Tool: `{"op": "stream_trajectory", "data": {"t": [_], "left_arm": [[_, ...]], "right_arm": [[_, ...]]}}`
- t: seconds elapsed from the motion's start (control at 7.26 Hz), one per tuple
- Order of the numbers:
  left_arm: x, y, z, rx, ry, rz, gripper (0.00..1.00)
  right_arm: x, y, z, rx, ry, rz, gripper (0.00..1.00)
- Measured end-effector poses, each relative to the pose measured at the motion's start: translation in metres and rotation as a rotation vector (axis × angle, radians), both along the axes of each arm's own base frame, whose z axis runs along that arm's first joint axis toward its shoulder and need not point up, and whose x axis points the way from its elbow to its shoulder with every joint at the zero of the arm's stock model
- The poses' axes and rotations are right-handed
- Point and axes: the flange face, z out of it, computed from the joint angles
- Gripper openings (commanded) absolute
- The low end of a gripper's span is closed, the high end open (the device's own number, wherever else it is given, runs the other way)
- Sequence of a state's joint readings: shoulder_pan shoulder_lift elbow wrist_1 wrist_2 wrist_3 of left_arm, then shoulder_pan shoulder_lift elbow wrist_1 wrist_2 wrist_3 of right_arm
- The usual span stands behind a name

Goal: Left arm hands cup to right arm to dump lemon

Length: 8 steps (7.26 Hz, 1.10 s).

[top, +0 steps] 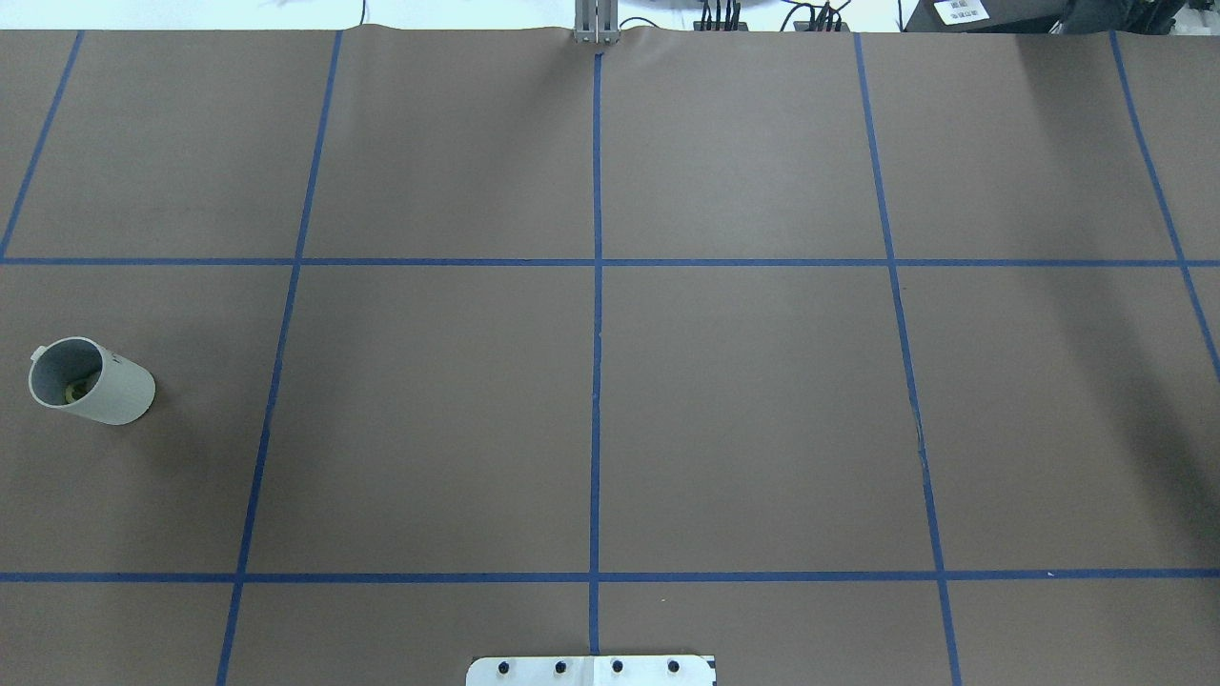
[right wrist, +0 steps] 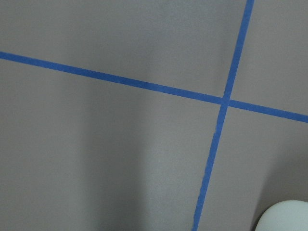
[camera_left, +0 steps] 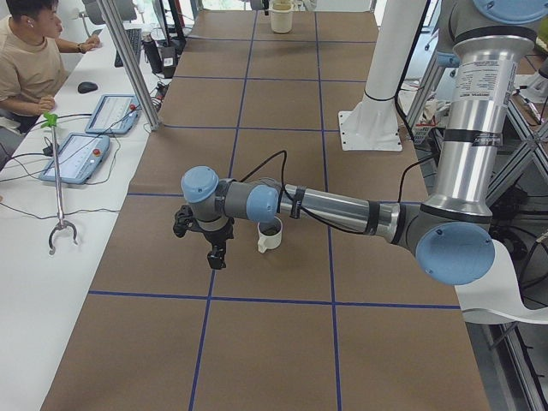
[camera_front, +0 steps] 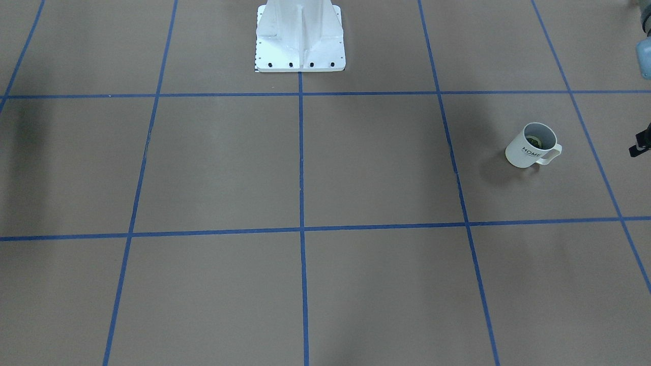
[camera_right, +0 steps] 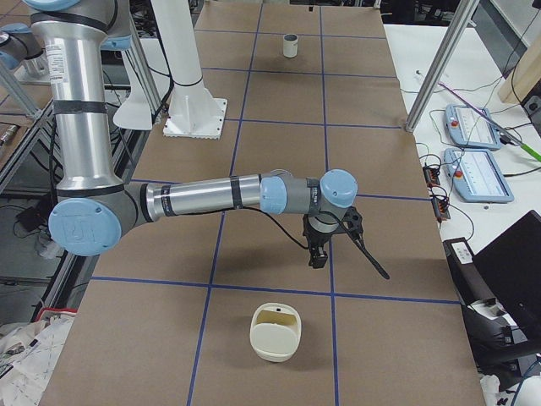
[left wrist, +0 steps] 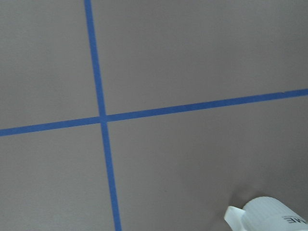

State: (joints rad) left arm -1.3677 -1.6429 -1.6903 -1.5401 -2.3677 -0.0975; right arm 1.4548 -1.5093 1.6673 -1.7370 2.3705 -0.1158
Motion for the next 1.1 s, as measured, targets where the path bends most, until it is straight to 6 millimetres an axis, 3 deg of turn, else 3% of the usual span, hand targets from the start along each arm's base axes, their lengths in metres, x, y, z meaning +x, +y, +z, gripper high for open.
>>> {"op": "stream_trajectory", "data": {"t": [0.14, 0.41, 0.69, 1.1], "left_arm": [[0.022, 0.014, -0.009, -0.024, 0.006, -0.009, 1.0], [0.058, 0.046, 0.001, -0.133, 0.021, -0.102, 1.0], [0.093, 0.065, 0.0, -0.24, 0.031, -0.18, 1.0], [0.101, 0.09, 0.013, -0.289, 0.002, -0.191, 0.98]], "right_arm": [[-0.001, 0.0, -0.003, 0.002, -0.011, 0.001, 1.0], [-0.003, 0.0, -0.009, 0.013, -0.023, -0.002, 1.0], [-0.004, 0.0, -0.011, 0.017, -0.026, -0.005, 1.0], [-0.005, 0.001, -0.01, 0.013, -0.028, -0.006, 1.0]]}}
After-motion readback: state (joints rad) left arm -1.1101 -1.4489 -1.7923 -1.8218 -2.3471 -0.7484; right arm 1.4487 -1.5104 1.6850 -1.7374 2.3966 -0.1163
